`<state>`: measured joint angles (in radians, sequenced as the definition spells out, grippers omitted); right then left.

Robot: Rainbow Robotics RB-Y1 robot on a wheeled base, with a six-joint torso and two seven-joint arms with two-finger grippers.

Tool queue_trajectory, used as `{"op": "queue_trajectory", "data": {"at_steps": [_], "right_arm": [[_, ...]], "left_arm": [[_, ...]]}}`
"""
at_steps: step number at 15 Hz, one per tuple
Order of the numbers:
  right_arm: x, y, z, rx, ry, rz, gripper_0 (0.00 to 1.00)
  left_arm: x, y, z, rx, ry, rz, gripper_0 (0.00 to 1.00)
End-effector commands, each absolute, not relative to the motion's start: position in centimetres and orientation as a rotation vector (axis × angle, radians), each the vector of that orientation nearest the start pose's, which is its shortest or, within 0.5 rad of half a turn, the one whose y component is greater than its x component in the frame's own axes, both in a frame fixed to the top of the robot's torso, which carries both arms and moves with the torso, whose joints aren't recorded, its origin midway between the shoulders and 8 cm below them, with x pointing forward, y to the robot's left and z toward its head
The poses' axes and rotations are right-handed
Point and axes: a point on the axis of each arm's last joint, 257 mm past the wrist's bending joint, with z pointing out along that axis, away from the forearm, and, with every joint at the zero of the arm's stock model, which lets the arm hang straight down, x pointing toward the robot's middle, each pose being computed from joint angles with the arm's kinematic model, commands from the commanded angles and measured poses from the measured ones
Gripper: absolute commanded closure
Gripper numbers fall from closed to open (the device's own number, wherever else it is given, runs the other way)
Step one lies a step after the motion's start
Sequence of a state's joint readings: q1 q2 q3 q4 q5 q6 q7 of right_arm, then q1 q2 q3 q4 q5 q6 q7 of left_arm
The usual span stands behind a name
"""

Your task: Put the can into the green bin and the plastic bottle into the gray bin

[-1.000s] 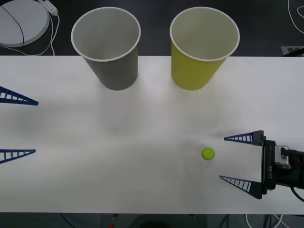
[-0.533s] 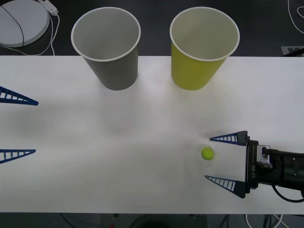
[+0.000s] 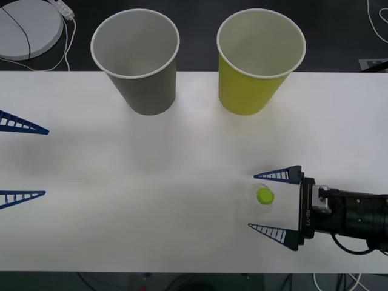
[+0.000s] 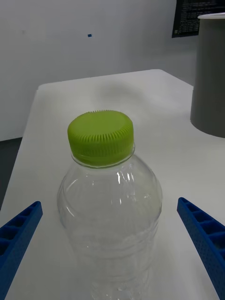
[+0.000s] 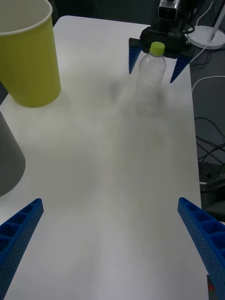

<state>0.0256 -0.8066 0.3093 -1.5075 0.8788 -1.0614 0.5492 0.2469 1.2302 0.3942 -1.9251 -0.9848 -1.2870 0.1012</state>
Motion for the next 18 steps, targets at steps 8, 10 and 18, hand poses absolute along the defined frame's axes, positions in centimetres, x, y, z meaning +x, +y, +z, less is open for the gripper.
{"op": "queue_trajectory", "data": {"at_steps": [8, 10, 18], "right_arm": [[34.03, -14.35, -27.17, -1.324, 1.282, 0.672, 1.0], [34.04, -14.28, -27.19, -1.323, 1.285, 0.677, 1.0], [34.12, -14.2, -26.93, -1.311, 1.287, 0.686, 1.0]], "left_arm": [[32.32, 28.38, -9.02, 1.557, 1.535, -0.431, 0.0], [32.32, 28.38, -9.02, 1.557, 1.535, -0.431, 0.0], [32.32, 28.38, -9.02, 1.557, 1.535, -0.431, 0.0]]}}
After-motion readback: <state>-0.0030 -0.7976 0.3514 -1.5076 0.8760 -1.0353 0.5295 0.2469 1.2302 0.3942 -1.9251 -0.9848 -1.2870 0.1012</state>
